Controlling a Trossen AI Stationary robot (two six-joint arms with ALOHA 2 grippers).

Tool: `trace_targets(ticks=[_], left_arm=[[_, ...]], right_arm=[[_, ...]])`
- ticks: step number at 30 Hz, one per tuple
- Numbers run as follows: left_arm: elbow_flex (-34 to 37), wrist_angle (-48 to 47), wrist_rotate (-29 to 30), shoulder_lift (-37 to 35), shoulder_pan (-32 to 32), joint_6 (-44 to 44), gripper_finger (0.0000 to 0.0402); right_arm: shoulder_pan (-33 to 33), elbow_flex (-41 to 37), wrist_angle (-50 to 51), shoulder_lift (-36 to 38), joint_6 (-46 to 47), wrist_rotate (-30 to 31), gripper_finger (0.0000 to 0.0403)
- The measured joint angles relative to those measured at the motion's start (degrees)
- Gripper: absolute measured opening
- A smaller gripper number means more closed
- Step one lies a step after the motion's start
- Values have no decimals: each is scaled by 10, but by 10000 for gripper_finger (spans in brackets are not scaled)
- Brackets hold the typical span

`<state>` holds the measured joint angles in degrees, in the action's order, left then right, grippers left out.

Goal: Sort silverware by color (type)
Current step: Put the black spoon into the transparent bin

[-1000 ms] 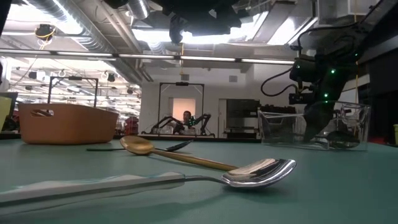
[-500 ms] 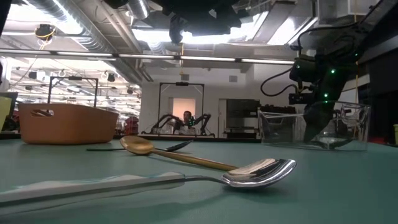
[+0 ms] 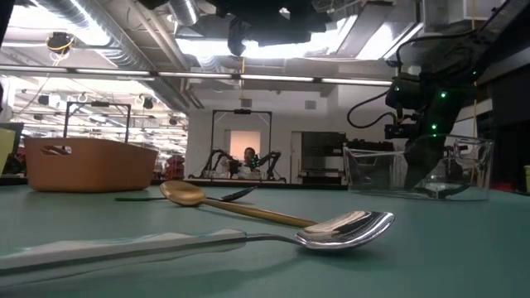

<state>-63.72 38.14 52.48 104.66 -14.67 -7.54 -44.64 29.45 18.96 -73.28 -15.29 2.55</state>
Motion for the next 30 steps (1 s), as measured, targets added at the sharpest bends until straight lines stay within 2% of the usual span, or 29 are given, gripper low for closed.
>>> trace_targets(ticks=[13,19,24,30], left_arm=[[0,0,15,-16,-20,1,119],[-36,-25,7,-23,-24,-15,119],[-115,-181,9,-23,-35,-81,119],[-226,-475,-1,-23,-53,-319,119]], right_arm=[[0,0,0,0,0,0,69],[0,0,0,0,0,0,69],[0,0,1,0,0,0,69],[0,0,1,0,0,0,69]])
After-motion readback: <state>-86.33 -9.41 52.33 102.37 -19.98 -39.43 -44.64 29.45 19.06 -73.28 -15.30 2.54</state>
